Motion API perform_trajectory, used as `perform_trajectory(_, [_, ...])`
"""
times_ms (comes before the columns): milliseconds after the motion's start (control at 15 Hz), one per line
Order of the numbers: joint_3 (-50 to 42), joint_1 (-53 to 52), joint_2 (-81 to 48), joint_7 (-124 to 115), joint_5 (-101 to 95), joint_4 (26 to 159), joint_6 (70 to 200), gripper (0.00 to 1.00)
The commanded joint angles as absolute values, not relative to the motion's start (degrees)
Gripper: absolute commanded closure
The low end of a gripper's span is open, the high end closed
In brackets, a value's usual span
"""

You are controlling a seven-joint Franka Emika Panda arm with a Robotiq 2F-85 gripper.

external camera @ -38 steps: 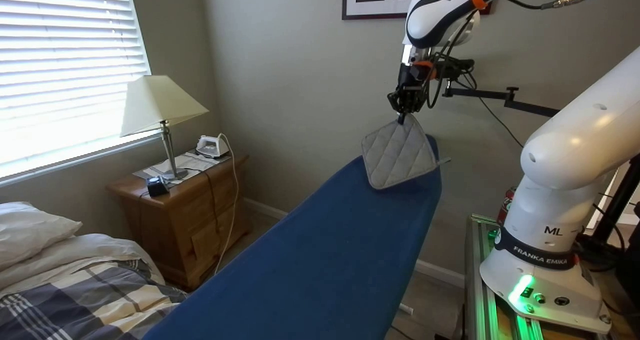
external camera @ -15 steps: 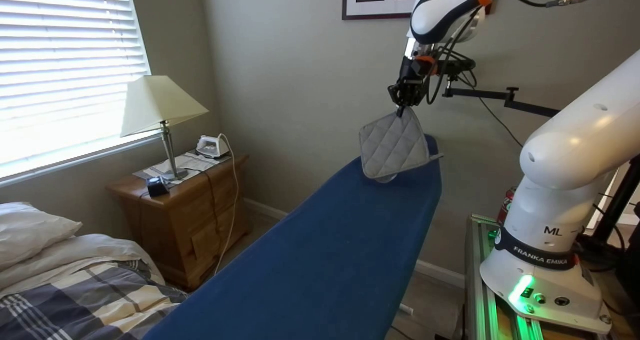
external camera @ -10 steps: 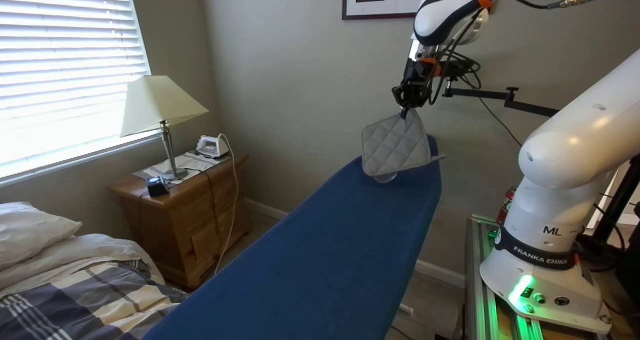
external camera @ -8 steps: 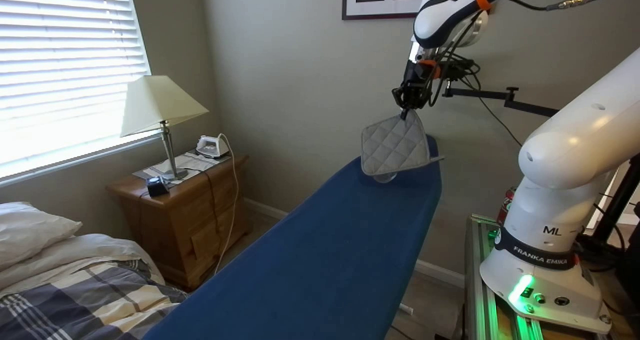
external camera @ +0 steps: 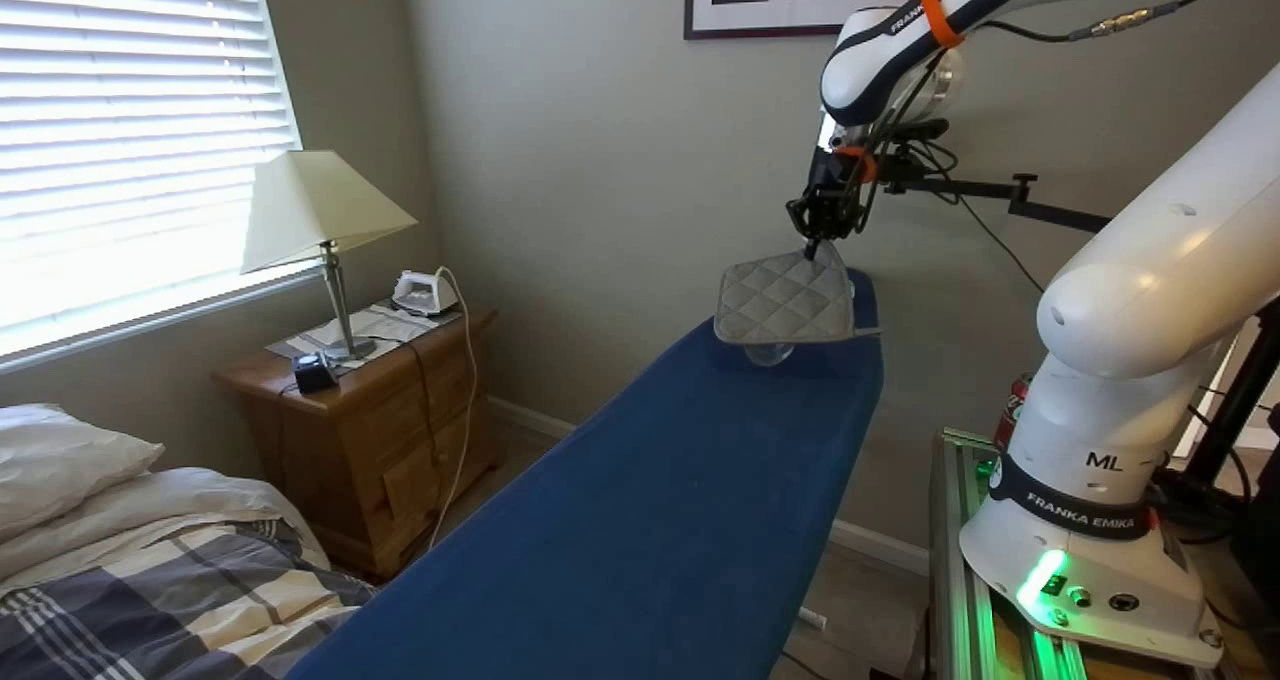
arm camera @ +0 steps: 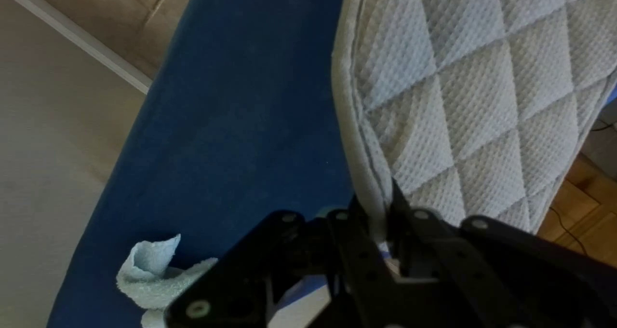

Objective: Put the mat on the cup

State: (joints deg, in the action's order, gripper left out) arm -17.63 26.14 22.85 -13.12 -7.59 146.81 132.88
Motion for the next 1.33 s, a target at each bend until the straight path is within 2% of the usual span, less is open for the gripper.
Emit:
perform_trajectory(0, [-19.07, 26.82, 19.05, -12.01, -7.42, 145.83, 134.92, 0.98])
perform_trajectory(533, [-21.28, 26.35, 14.37, -11.9, -5.42, 144.51, 138.68, 0.97])
perform_trajectory(733, [-21.34, 25.8, 13.92, -11.29, -4.59, 144.16, 137.99, 0.94])
perform_trajectory(1267, [-21.1, 24.15, 13.31, -9.41, -1.56, 144.03, 137.48, 0.96])
